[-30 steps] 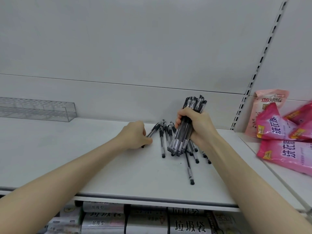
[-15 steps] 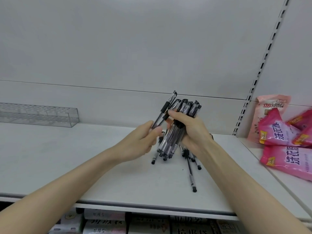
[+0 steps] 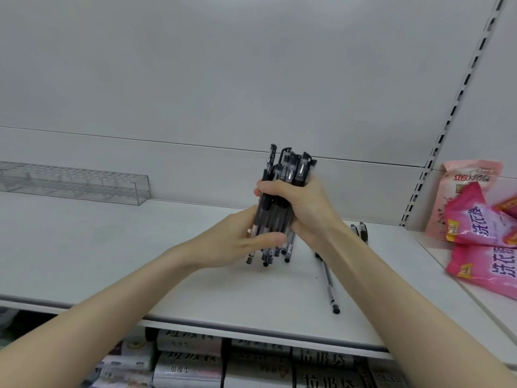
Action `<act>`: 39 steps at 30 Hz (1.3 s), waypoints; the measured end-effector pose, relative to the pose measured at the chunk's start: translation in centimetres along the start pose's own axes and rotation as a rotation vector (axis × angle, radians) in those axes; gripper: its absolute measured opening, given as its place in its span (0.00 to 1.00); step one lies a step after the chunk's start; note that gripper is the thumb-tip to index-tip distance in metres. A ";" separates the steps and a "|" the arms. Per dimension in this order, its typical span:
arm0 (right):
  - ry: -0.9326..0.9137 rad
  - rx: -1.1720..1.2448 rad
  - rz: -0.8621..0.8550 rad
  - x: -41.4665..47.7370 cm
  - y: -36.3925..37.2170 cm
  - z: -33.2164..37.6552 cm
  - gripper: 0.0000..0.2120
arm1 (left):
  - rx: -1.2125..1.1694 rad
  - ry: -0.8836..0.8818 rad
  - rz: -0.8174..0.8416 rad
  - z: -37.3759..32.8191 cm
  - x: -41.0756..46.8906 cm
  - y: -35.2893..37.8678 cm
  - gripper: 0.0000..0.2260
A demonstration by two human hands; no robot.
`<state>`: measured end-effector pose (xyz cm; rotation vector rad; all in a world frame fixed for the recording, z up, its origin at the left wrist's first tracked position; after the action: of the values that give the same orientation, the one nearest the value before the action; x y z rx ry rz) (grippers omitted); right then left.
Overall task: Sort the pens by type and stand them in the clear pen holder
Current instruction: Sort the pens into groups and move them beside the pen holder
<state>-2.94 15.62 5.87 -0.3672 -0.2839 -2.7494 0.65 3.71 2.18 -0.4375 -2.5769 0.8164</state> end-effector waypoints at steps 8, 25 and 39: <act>-0.021 -0.265 0.060 0.3 3.0 -2.7 0.11 | -0.081 -0.177 -0.073 2.3 -1.6 -2.2 0.05; 0.004 -0.103 0.179 1.6 15.7 -2.7 0.07 | -0.269 -0.187 -0.270 2.7 -10.5 -9.6 0.07; 0.128 -0.026 0.064 5.0 36.7 -10.2 0.05 | -0.327 -0.331 -0.351 13.3 -24.1 -25.6 0.17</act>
<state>3.77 -22.09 3.17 -0.2022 -0.1994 -2.7011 11.06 -32.39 0.93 0.0749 -2.9846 0.3674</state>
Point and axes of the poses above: each hand's wrist, its own x-axis towards the middle knuckle, its own y-axis out of the palm, z = x × y, the point moved 3 cm from there along x, towards the middle knuckle, and after that the axes turned 1 degree about -x, right-handed, at the moved point
